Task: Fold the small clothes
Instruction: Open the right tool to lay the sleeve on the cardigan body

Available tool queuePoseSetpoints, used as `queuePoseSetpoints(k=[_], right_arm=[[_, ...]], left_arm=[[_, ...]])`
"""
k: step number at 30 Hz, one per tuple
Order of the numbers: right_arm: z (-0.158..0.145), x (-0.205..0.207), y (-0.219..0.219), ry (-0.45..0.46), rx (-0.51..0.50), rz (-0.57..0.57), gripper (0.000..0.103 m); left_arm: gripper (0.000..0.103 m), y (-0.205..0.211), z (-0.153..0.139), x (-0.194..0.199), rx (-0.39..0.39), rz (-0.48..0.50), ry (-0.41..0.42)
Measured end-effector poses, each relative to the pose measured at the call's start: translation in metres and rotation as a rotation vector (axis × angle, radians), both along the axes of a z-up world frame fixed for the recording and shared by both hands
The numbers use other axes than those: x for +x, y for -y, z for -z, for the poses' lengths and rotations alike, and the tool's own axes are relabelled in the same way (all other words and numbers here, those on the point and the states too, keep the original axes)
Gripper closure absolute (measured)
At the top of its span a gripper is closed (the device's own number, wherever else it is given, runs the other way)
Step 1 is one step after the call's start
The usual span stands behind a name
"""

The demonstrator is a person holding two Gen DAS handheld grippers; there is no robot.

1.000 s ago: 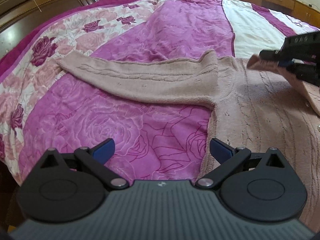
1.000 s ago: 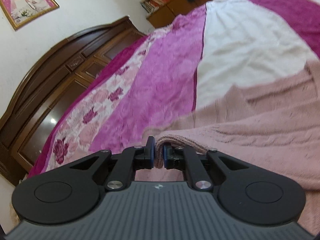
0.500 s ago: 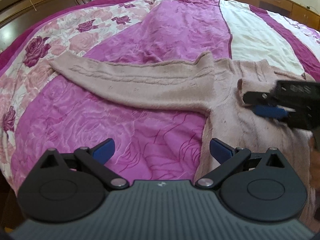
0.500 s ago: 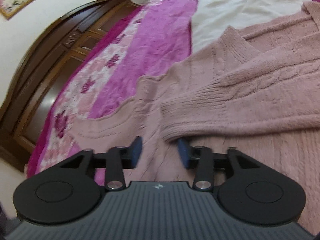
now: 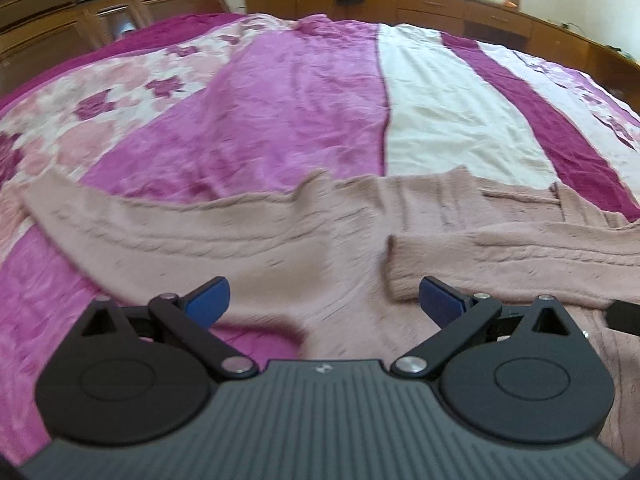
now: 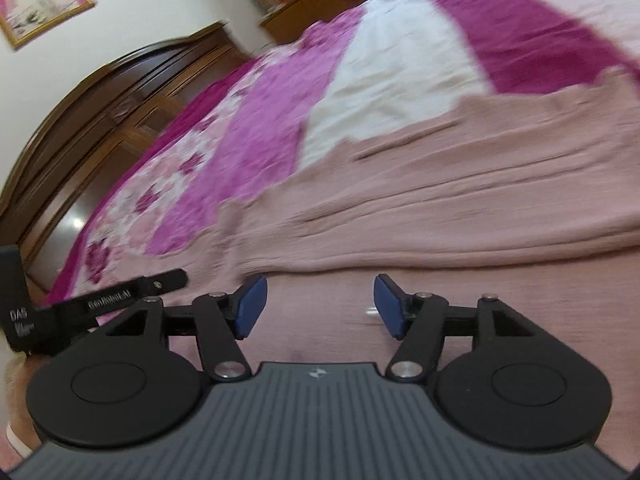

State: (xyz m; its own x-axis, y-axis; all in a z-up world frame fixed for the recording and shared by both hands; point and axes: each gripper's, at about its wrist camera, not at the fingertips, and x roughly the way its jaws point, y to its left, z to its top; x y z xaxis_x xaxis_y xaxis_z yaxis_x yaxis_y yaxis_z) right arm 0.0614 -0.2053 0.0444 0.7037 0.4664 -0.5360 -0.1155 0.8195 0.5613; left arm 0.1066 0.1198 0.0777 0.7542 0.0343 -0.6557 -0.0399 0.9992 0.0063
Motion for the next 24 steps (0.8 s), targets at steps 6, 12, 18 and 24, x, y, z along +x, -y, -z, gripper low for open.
queuePoseSetpoints(k=[6, 12, 18, 24], right_arm=[[0.013, -0.026, 0.075, -0.015, 0.021, 0.202, 0.035], [0.029, -0.037, 0.111, -0.002, 0.059, 0.301, 0.035], [0.035, -0.042, 0.113, 0.039, 0.053, 0.327, 0.035], [0.026, -0.041, 0.099, 0.091, -0.024, 0.349, 0.035]], left_arm=[[0.002, 0.019, 0.021, 0.031, -0.05, 0.071, -0.04], [0.016, 0.023, 0.033, 0.054, -0.196, 0.115, -0.033], [0.047, 0.026, 0.048, 0.066, -0.3, 0.096, -0.041], [0.082, 0.022, 0.039, 0.053, -0.308, 0.106, 0.065]])
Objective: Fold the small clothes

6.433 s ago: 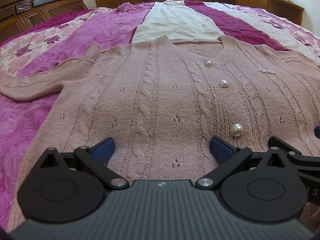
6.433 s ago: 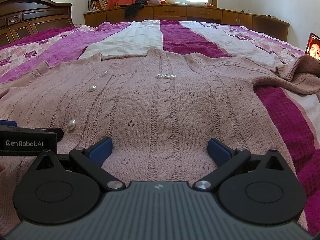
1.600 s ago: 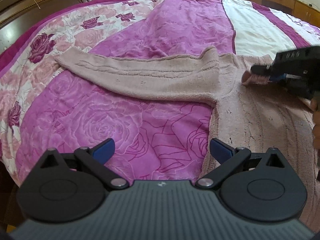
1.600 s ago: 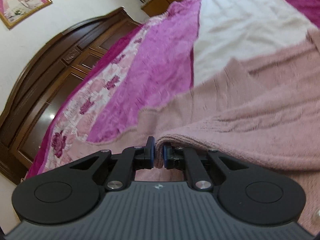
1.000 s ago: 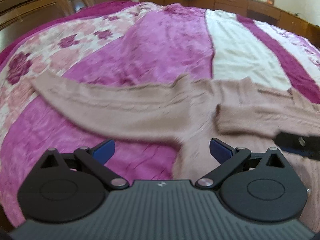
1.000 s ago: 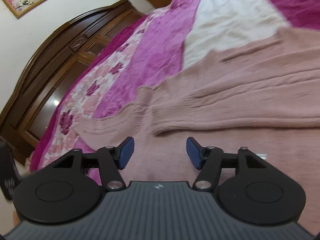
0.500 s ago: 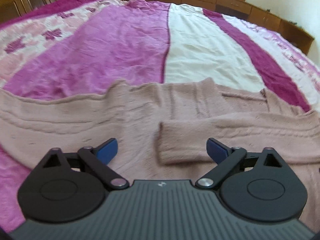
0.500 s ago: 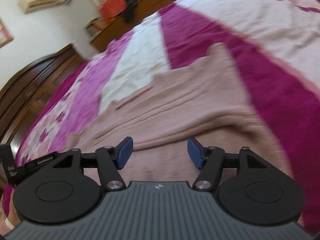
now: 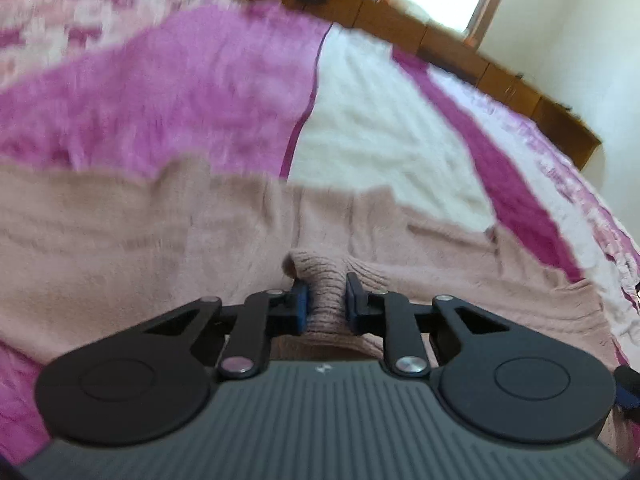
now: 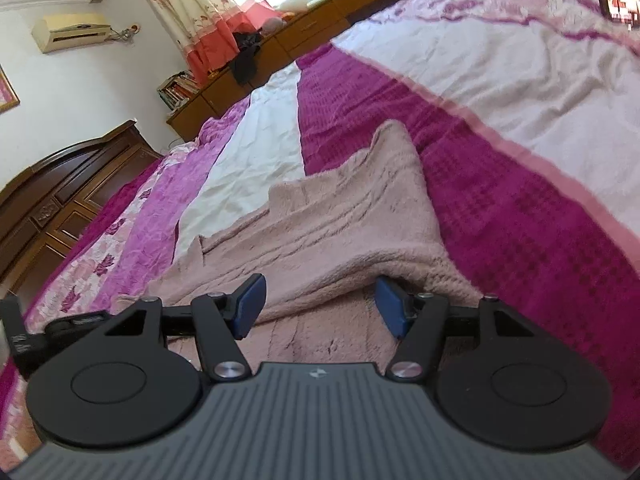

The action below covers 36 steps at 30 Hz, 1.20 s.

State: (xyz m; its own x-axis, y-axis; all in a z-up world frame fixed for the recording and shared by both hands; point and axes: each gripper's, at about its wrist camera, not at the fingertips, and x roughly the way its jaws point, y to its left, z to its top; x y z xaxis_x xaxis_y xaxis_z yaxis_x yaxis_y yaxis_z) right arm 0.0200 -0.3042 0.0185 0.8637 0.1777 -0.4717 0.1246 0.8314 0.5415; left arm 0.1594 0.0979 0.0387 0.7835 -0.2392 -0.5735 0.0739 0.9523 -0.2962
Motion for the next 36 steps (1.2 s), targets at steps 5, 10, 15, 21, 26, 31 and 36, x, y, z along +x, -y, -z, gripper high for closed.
queuePoseSetpoints(k=[5, 10, 15, 21, 26, 31, 36], right_arm=[[0.001, -0.003, 0.005, 0.018, -0.001, 0.017, 0.035], [0.006, -0.005, -0.003, 0.004, -0.036, 0.006, 0.035], [-0.001, -0.009, -0.01, -0.007, -0.073, -0.007, 0.035], [-0.012, -0.021, -0.014, 0.016, -0.081, -0.021, 0.034], [-0.027, -0.026, -0.024, 0.075, -0.101, -0.055, 0.033], [-0.03, -0.015, -0.027, 0.097, -0.144, -0.053, 0.032], [-0.021, -0.005, -0.018, 0.065, -0.174, -0.021, 0.032]], left_arm=[[0.082, 0.001, -0.008, -0.004, 0.134, -0.051, 0.041], [0.078, -0.004, 0.009, 0.006, 0.185, -0.058, -0.056], [0.067, -0.007, 0.005, -0.002, 0.234, -0.083, -0.056], [0.07, -0.019, -0.012, -0.017, 0.288, -0.142, -0.014], [0.069, -0.023, -0.016, -0.013, 0.225, -0.079, -0.034], [0.063, -0.024, 0.002, 0.012, 0.096, -0.056, -0.117], [0.064, -0.019, -0.008, -0.008, -0.026, 0.005, 0.079]])
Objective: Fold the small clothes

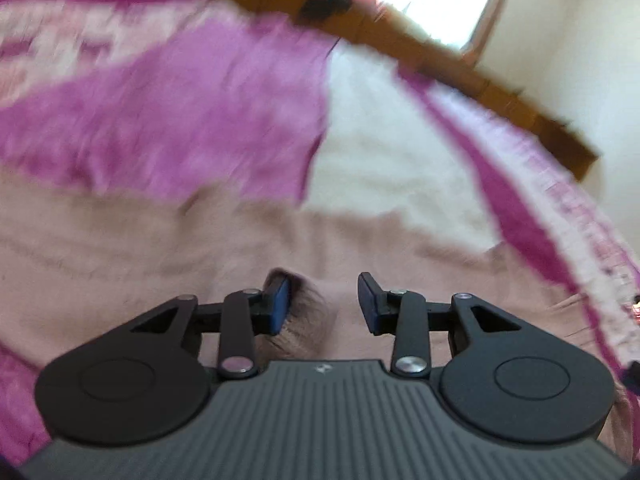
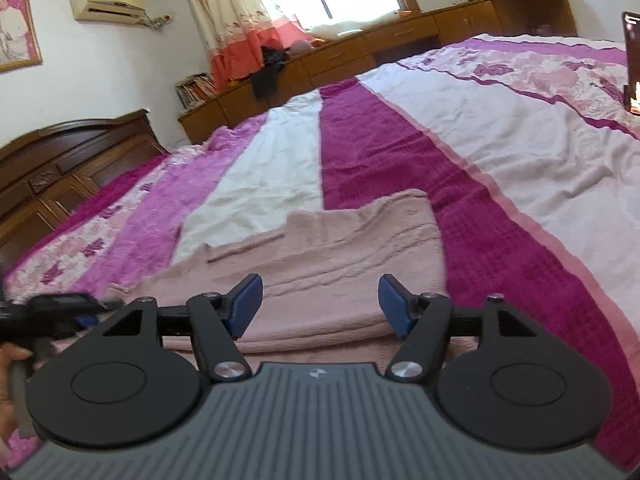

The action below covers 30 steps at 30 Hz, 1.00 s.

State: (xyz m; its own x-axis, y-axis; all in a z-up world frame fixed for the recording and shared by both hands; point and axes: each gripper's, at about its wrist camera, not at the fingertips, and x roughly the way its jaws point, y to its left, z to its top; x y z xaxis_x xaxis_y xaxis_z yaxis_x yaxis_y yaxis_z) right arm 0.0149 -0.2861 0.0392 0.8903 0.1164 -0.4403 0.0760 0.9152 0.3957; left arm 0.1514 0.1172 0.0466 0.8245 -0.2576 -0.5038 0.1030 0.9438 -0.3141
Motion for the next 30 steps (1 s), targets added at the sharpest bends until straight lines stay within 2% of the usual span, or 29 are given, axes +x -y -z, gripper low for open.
queuePoseSetpoints(k=[3, 5, 7, 11, 14, 17, 21, 25, 30], right_arm=[[0.006, 0.001, 0.006, -0.01, 0.007, 0.011, 0.032], [0.008, 0.0, 0.009, -0.011, 0.006, 0.014, 0.032], [0.009, -0.001, 0.009, -0.009, 0.005, 0.014, 0.032], [0.008, -0.001, 0.009, -0.004, -0.006, 0.009, 0.031], [0.007, 0.0, 0.007, 0.0, -0.018, -0.001, 0.031], [0.011, 0.003, 0.006, -0.033, -0.036, 0.01, 0.031], [0.024, 0.009, 0.006, -0.082, -0.079, -0.002, 0.031], [0.031, 0.008, -0.003, -0.074, -0.153, -0.016, 0.031], [0.028, 0.006, -0.004, -0.084, -0.135, -0.003, 0.031]], left_arm=[[0.064, 0.009, -0.017, -0.019, 0.062, 0.01, 0.13], [0.064, 0.012, -0.024, -0.022, 0.127, -0.037, 0.153], [0.063, 0.01, -0.027, -0.023, 0.156, -0.07, 0.158], [0.063, 0.002, -0.025, -0.019, 0.145, -0.068, 0.106], [0.063, 0.003, -0.019, -0.015, 0.136, -0.016, 0.062], [0.063, 0.011, -0.002, -0.011, 0.165, 0.042, -0.013], [0.064, 0.017, 0.024, -0.005, 0.213, 0.024, -0.124], [0.063, 0.018, 0.026, -0.011, 0.235, 0.027, -0.113], [0.063, 0.014, 0.018, -0.017, 0.23, 0.014, -0.122]])
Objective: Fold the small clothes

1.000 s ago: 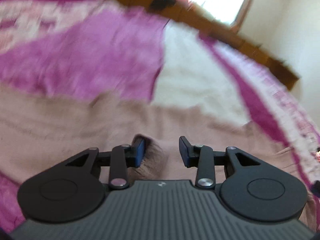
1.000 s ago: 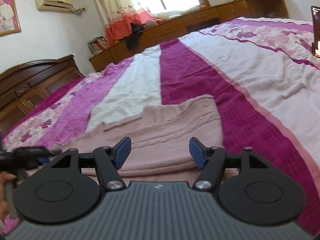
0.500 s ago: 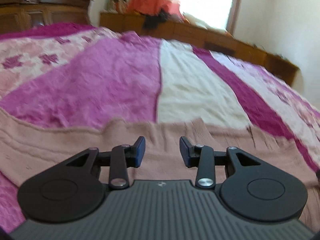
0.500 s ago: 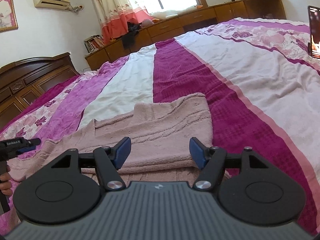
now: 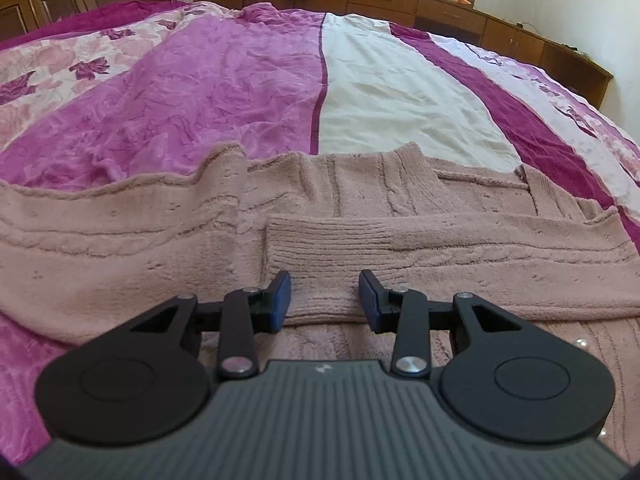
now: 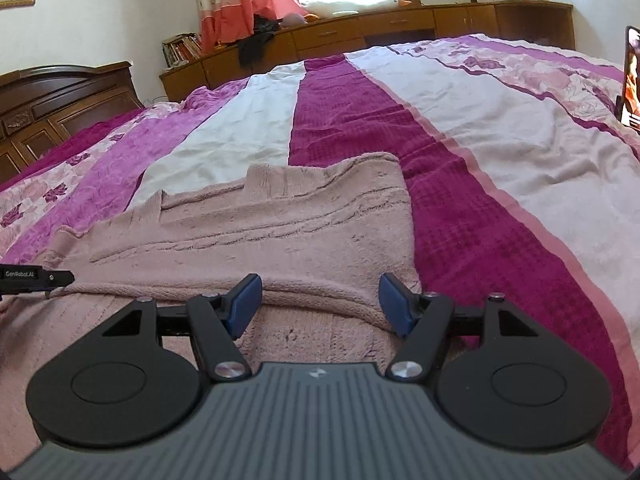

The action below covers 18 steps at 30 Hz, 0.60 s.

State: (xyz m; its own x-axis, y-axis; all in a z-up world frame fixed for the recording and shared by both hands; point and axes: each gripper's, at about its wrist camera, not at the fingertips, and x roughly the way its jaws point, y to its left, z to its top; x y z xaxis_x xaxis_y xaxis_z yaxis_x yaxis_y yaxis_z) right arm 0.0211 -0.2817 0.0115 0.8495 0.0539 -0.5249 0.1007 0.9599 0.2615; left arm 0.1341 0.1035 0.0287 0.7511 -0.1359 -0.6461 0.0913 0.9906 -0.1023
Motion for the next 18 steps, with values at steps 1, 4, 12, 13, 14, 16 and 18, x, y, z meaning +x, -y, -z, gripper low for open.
queuePoseSetpoints(k=[1, 4, 12, 13, 14, 16, 18], right_arm=[[-0.003, -0.001, -0.001, -0.001, 0.002, 0.003, 0.031], [-0.015, -0.008, -0.007, 0.007, -0.005, -0.004, 0.029], [-0.047, -0.035, -0.03, 0.054, 0.038, -0.09, 0.026], [-0.049, -0.037, -0.033, 0.052, 0.051, -0.097, 0.026], [-0.052, -0.039, -0.035, 0.049, 0.064, -0.106, 0.026], [-0.056, -0.043, -0.042, 0.04, 0.084, -0.119, 0.026], [-0.06, -0.046, -0.049, 0.034, 0.101, -0.137, 0.026]], left_arm=[[0.063, 0.0, -0.004, -0.002, 0.002, -0.006, 0.001], [0.063, -0.004, -0.015, -0.01, 0.027, -0.027, 0.001], [0.063, -0.042, -0.039, -0.038, 0.059, -0.133, 0.004], [0.063, -0.049, -0.041, -0.04, 0.051, -0.147, 0.001], [0.063, -0.057, -0.044, -0.043, 0.042, -0.165, -0.002], [0.063, -0.07, -0.048, -0.047, 0.039, -0.196, -0.007], [0.063, -0.084, -0.049, -0.05, 0.043, -0.236, -0.014]])
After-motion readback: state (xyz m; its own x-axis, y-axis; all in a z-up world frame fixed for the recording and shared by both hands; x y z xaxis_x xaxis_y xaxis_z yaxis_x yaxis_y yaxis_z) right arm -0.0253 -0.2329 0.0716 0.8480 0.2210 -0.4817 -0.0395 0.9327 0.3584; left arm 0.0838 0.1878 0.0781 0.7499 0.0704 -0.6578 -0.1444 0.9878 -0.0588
